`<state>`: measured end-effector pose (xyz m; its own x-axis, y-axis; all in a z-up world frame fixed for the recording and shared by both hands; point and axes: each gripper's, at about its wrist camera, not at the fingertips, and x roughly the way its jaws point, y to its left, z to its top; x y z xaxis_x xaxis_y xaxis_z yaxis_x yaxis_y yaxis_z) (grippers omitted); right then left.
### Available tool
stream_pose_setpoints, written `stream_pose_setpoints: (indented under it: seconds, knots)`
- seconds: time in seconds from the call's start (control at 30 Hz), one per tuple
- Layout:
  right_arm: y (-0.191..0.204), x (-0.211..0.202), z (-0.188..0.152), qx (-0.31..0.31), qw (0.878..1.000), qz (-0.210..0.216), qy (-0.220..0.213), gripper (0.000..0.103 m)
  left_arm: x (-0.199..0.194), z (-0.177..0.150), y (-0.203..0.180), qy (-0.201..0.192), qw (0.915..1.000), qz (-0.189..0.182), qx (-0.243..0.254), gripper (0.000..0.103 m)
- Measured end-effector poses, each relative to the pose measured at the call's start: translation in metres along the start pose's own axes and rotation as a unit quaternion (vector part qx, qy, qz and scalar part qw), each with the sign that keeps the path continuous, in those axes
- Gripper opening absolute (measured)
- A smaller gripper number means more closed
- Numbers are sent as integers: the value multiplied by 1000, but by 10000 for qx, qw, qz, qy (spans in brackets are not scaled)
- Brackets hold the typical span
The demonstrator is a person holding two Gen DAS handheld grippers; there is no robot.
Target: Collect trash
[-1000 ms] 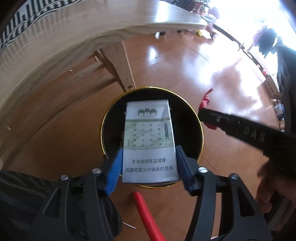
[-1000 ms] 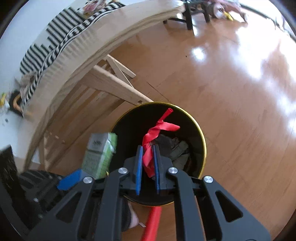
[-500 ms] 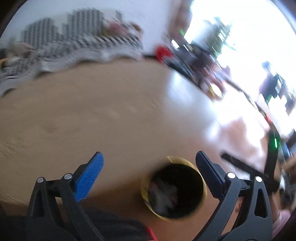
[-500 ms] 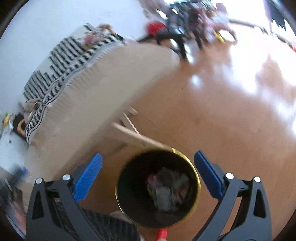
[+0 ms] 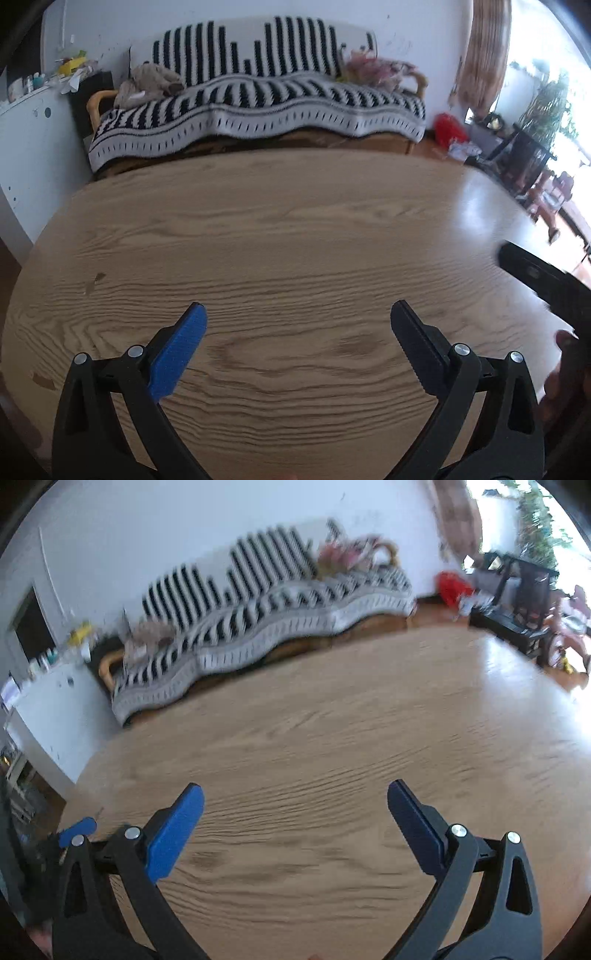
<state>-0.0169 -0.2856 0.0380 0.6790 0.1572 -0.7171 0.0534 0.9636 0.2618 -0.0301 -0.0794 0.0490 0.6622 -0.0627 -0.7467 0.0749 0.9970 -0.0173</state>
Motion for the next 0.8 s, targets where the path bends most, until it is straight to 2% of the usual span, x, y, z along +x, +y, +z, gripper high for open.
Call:
stream_pose_setpoints:
  seconds: [0.07,0.17,0.33,0.53,0.8]
  knots:
    - [13,18,3,-29,9992,-106,378,96,5,-2,5,29,9999,63,87,97]
    - [21,27,2,217,9985,10,499,96,12,-6,16,167,9997,55,185,97]
    - [31,20,-4,68,9995,-272,155,96,9,-8,28,52,9998,88,143,97]
    - [23,18,-17,409,9987,-202,207,96,-1,-12,30,-32,9997,150,192,97]
    - [25,9,-28,-185,9978,-635,43,96,-4,-17,30,-16,9998,197,69,97]
